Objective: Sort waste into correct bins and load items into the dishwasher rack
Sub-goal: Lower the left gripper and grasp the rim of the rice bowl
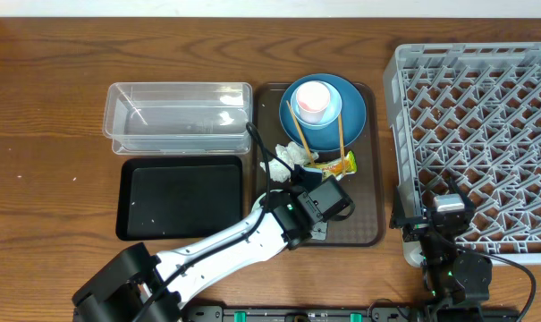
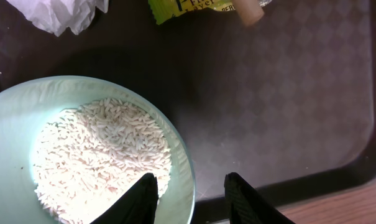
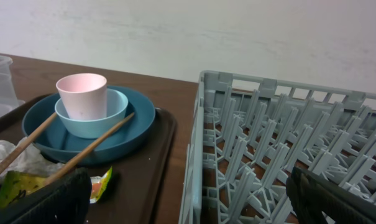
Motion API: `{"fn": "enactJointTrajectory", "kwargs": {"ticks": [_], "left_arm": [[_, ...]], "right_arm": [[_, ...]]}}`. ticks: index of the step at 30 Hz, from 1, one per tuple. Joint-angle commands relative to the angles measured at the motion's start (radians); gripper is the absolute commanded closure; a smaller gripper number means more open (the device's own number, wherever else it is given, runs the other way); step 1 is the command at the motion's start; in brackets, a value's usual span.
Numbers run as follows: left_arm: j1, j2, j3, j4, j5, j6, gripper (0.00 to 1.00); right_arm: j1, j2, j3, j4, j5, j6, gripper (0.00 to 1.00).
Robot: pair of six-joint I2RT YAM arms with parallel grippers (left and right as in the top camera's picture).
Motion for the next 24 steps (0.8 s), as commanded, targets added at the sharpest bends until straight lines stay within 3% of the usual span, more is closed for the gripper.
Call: {"fn": "enactJointTrajectory", "kwargs": {"ticks": [1,18,24], "left_arm": [[-0.003,0.027,-0.005,0.001,-0.02,-0.006,0.61],[-0.003,0.103,-0.006,0.007,-0.019,-0.006,0.61],[-0.003,0.103,-0.006,0.015,-0.019,-0.006,0.68]], "right_arm": [[0.006,-0.002,-0.002,-0.004,0.01,0.004,0.01],[0.006,-0.001,-0.002,-0.004,0.01,0.004,0.01],[0.006,-0.001,-0.002,-0.004,0.01,0.004,0.01]]}}
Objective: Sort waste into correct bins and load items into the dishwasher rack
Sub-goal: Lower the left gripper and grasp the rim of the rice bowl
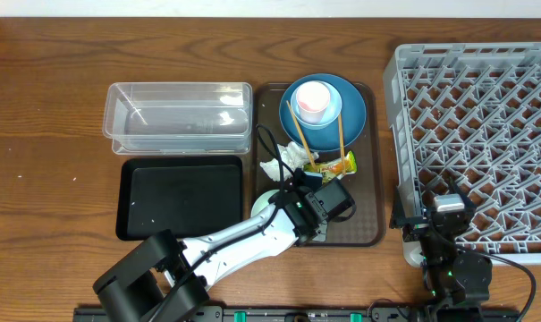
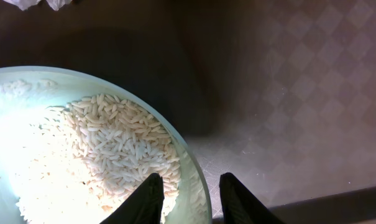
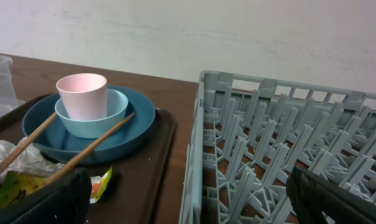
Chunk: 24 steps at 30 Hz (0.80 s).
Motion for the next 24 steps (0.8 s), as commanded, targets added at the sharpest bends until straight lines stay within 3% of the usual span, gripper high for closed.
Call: {"fn": "enactJointTrajectory", "kwargs": {"ticks": [1,24], "left_arm": [[-0.003,0.011,-0.006,0.0,-0.019,-0.005,0.69],[-0.003,0.014,-0.017,0.001,-0.019,-0.024,0.72]], "right_arm": [[0.006,-0.002,-0.002,-0.004,0.011,0.004,0.01],[0.006,-0.002,-0.002,-0.004,0.011,0.004,0.01]]}}
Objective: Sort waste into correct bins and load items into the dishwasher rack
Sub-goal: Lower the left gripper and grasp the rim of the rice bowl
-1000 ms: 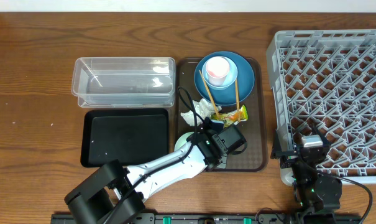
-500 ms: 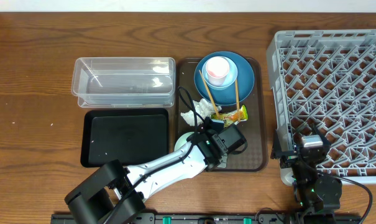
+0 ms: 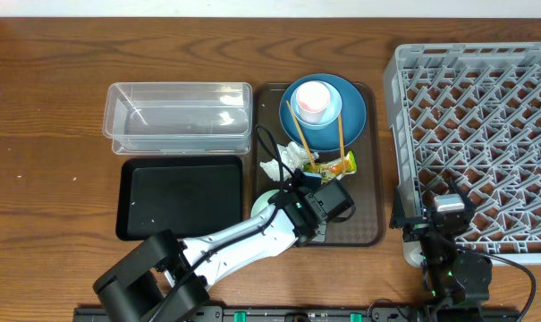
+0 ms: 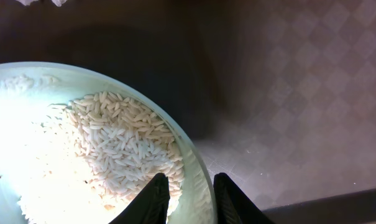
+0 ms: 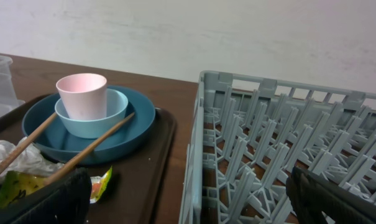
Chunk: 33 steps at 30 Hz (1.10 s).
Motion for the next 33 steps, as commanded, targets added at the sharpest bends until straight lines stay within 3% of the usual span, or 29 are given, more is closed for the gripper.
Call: {"fn": "enactJointTrajectory", "kwargs": {"ticks": [1,15,20,33], "left_arm": [[-0.003,0.014,-0.011,0.0,-0.016,-0.018,0.72],[-0.003,0.014,-0.011,-0.006,-0.016,-0.018,0.8],[-0.003,0.013,-0.011,-0.026,-0.016,-0.018,0.91],[-0.003,-0.016,-0.002,-0.034,0.019,0.013,0.94]], "right_arm": [[0.006,-0.002,-0.002,-0.004,0.01,0.004,0.01],[0.006,-0.001,-0.002,-0.004,0.01,0.004,0.01],[0.006,-0.002,-0.002,-0.004,0.01,0.004,0.01],[0.006,-0.002,-0.002,-0.004,0.01,0.004,0.01]]}}
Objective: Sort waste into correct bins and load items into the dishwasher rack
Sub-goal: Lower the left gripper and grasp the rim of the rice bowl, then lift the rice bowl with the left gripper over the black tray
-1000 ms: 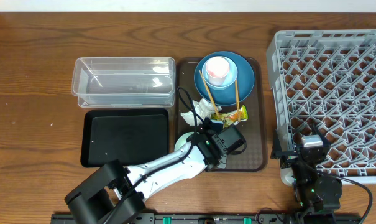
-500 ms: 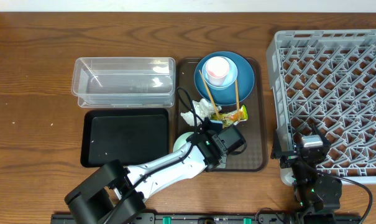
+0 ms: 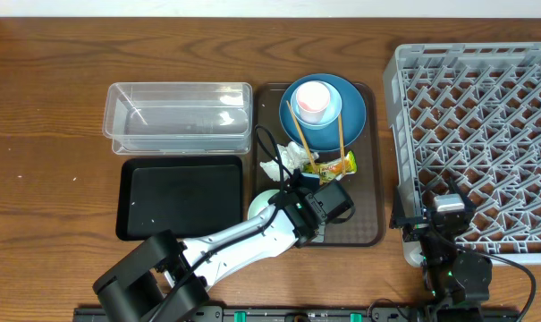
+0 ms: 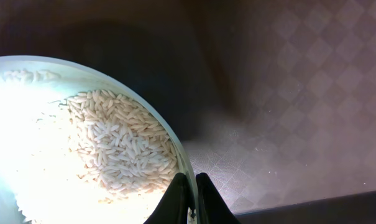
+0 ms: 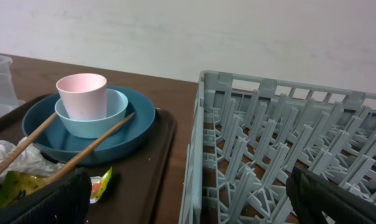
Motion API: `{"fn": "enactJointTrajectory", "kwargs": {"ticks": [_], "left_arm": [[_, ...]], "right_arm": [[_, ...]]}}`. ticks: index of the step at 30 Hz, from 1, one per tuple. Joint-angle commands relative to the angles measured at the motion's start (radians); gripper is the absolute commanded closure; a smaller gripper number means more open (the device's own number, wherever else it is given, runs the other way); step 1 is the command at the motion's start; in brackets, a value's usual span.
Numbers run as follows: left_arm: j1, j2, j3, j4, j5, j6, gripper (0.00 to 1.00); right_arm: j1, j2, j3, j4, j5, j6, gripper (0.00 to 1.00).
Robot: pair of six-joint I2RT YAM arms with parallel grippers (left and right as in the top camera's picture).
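Note:
A pale green bowl of white rice (image 4: 82, 143) stands at the front left of the dark brown tray (image 3: 364, 215). My left gripper (image 4: 189, 198) is shut on its right rim, one finger inside and one outside. Farther back on the tray lie a crumpled tissue (image 3: 288, 159), a yellow-green wrapper (image 3: 337, 165), and a blue plate (image 3: 352, 112) carrying a light-blue bowl (image 5: 113, 109), a pink cup (image 3: 313, 98) and two chopsticks (image 3: 340, 134). The grey dishwasher rack (image 3: 485, 125) is at the right. My right gripper (image 5: 191, 205) hangs open by the rack's front left corner, holding nothing.
A clear plastic bin (image 3: 179, 118) stands left of the tray, and a black tray-like bin (image 3: 179, 199) lies in front of it. The left arm reaches from the table's front edge across the black bin's corner. Bare wood surrounds them.
The left fingers, which stood a little apart on either side of the bowl's rim, have shut on it. The bowl and the right arm have not moved.
My left gripper first hovered open over the rice bowl's right rim, with tissue and wrapper in its view. Then it was lower, its fingers straddling the rim. The gap was narrower a moment later, and now the fingers pinch the rim. The right arm stayed still.

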Motion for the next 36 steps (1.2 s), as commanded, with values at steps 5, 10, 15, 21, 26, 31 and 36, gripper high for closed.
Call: {"fn": "enactJointTrajectory", "kwargs": {"ticks": [5,10,15,21,26,31,36], "left_arm": [[-0.001,-0.114,0.009,-0.024,0.023,0.058,0.94],[0.011,-0.243,0.01,-0.067,0.023,0.092,0.94],[0.086,-0.363,0.01,-0.163,0.024,0.093,0.94],[0.231,-0.477,0.01,-0.257,0.035,0.169,0.94],[0.389,-0.517,0.01,-0.305,0.116,0.25,0.94],[0.552,-0.513,0.01,-0.329,0.226,0.34,0.94],[0.705,-0.512,0.007,-0.338,0.35,0.427,0.94]], "right_arm": [[0.006,-0.001,-0.002,-0.004,0.01,0.004,0.01],[0.006,-0.002,-0.002,-0.004,0.01,0.004,0.01],[0.006,-0.002,-0.002,-0.004,0.01,0.004,0.01],[0.006,-0.002,-0.002,-0.004,0.01,0.004,0.01],[0.006,-0.001,-0.002,-0.004,0.01,0.004,0.01],[0.006,-0.002,-0.002,-0.004,0.01,0.004,0.01],[0.006,-0.001,-0.002,-0.004,0.01,0.004,0.01]]}}
